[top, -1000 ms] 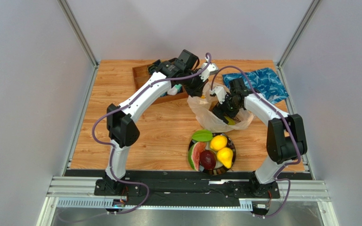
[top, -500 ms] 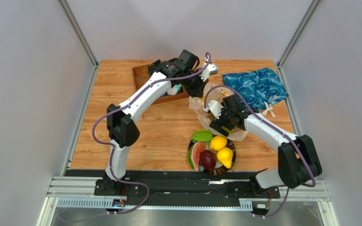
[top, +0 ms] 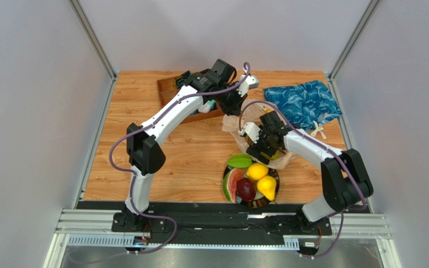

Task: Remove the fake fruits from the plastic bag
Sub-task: Take out the fake fruit from the plastic bag.

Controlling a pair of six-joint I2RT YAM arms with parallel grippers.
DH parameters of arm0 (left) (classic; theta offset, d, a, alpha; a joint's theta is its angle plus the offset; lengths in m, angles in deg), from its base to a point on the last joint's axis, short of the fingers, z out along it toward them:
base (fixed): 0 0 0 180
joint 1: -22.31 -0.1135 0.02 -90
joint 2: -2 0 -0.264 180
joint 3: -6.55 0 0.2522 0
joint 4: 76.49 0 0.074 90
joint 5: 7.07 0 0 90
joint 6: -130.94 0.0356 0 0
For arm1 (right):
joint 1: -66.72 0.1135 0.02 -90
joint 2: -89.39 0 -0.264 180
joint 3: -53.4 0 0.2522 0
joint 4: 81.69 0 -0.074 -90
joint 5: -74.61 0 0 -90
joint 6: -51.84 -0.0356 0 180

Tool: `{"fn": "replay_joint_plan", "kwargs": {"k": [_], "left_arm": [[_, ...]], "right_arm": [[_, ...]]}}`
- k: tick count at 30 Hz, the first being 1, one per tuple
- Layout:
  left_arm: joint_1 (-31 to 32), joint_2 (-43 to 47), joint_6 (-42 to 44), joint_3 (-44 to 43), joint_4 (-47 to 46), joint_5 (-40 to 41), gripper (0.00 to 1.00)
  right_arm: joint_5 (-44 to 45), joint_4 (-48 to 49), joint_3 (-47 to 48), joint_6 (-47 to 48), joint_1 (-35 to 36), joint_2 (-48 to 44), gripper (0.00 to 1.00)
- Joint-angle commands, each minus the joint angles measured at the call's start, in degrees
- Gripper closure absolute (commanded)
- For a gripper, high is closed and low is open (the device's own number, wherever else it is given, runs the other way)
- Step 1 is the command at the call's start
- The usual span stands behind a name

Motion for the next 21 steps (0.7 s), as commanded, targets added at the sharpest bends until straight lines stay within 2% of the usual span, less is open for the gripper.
{"fn": "replay_joint_plan", "kwargs": {"k": [1,4,5,7,8,11,21], "left_arm": [[0.64,1.64,-0.07,-0.91,-0.03,0.21,1.0],[0.73,1.99,0.19,-0.82,0.23,0.65,1.0],[0.73,2.08,0.54,-0.73,0.23,0.82,1.0],[0.73,2.26,0.63,-0.56,0.32,1.09,1.0],[0.73,2.26,0.63,-0.47,0.32,1.17,1.0],[0.73,2.17,0.72,-0.91,0.15,1.53,1.0],[0.73,-0.2,0.72,-4.68,-0.29,3.55,1.0]], "right_arm": [[-0.73,-0.89,3.41,-1.03,-0.36,4.7,0.15],[0.67,0.0,5.34,-2.17,-0.89,5.85,0.22],[1.46,-0.09,6.04,-2.26,-1.15,5.85,0.3],[1.73,-0.61,7.8,-2.09,-1.51,5.07,0.4],[1.64,-0.96,8.33,-1.82,-1.86,3.67,0.5],[1.64,-3.95,11.14,-0.59,-1.95,0.68,0.62],[0.06,-11.07,19.67,-2.43,-1.95,-5.66,0.66]]}}
